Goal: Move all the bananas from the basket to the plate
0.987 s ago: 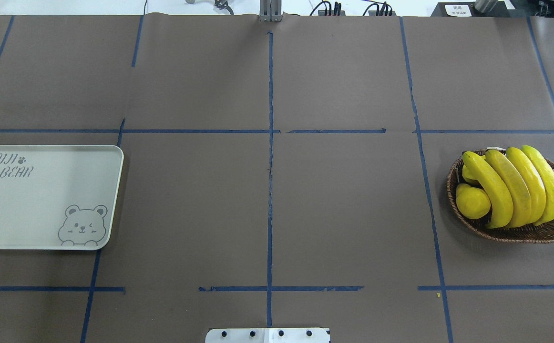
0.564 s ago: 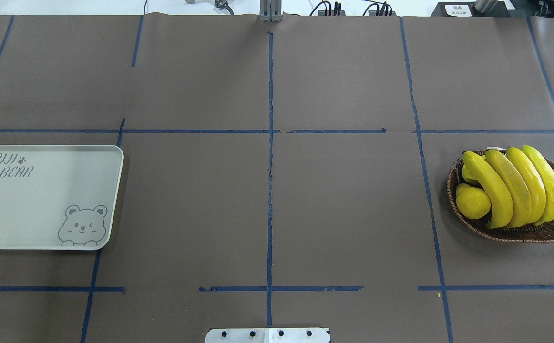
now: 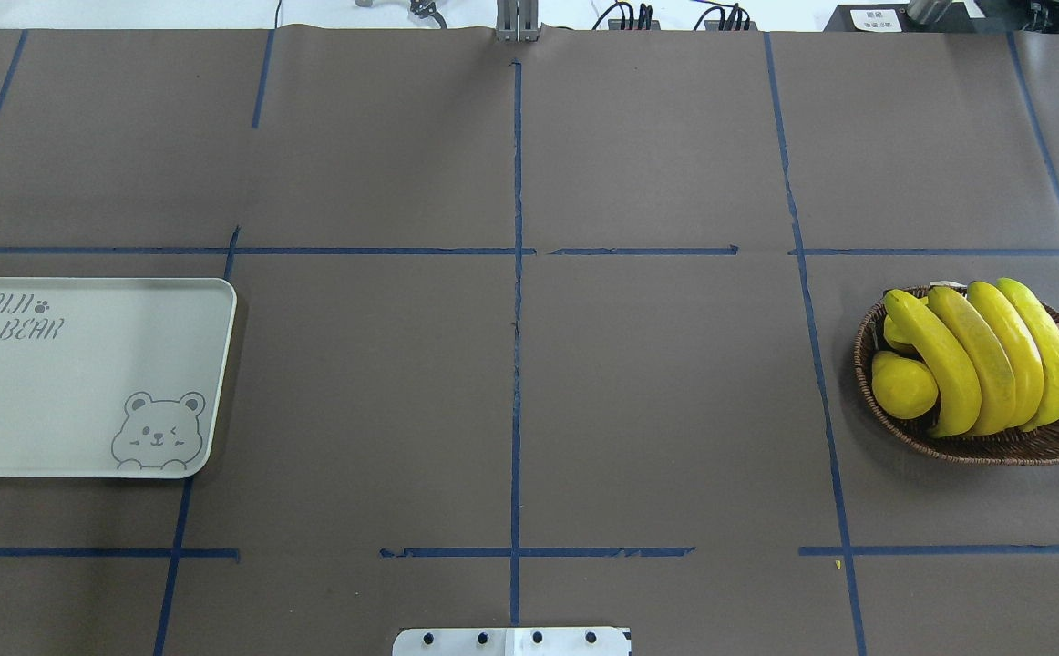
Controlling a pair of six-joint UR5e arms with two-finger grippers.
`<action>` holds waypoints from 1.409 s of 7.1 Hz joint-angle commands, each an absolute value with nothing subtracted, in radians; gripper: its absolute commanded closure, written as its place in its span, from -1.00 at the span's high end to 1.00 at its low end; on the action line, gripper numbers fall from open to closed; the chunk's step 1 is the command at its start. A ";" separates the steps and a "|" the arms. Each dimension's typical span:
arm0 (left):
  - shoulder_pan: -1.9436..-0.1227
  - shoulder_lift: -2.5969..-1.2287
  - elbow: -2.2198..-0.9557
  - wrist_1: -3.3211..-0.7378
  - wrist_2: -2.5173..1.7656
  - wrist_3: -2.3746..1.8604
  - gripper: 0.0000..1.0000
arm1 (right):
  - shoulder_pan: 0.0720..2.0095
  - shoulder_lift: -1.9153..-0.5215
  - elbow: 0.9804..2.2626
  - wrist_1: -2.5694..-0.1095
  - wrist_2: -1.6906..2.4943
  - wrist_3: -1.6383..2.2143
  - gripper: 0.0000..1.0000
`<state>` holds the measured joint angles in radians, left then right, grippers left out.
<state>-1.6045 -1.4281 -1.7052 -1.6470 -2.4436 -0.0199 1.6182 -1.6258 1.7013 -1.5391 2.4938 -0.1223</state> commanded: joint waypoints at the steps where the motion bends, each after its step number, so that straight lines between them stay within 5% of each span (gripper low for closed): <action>1: -1.605 -1.430 -1.703 -1.647 -2.444 -0.020 1.00 | 1.474 -1.620 1.822 -1.465 2.468 0.115 0.99; 5: -1.605 -1.428 -1.697 -1.647 -2.444 -0.018 1.00 | 1.264 -1.640 1.906 -1.183 2.346 0.550 0.99; 10: -1.605 -1.428 -1.694 -1.649 -2.444 -0.018 1.00 | 1.088 -1.729 2.023 -1.150 2.291 0.587 0.77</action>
<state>-1.6045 -1.4281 -1.6943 -1.6485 -2.4436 -0.0184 1.1396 -1.7252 1.9979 -1.1515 2.3275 0.5756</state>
